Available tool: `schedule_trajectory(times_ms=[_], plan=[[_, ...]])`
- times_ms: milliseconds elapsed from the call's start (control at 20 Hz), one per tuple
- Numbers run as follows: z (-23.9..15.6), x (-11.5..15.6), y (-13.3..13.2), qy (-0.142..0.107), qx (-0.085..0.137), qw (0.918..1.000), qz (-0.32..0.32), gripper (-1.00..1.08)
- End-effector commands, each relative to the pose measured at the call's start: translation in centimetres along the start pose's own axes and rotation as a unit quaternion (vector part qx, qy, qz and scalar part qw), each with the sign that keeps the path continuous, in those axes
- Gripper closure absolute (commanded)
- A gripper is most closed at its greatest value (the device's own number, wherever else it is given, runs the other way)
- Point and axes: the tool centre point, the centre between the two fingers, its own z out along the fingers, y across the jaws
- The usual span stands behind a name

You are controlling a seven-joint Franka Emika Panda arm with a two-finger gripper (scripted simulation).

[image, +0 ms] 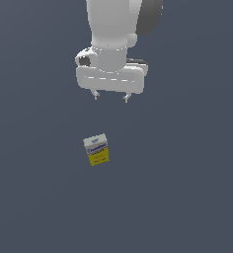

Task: Pick up the object and move it to a goal position.

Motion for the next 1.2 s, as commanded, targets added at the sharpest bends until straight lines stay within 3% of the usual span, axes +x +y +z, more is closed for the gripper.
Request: schedule_trajectory(times_ms=[0,250,550,850,1150], plan=[[0.6,0.5,0.2,-0.002,0.001,0.9996,0.028,-0.92],[2.1,1.8,0.8,-0.006,0.002,0.9952,0.098,-0.92],[4.2,3.3,1.7,-0.011,0.001,0.9825,0.186,-0.92],[6.4,4.7,2.6,-0.016,-0.001,0.9619,0.273,-0.92],[8.6,6.0,3.6,-0.019,-0.005,0.9338,0.357,-0.92]])
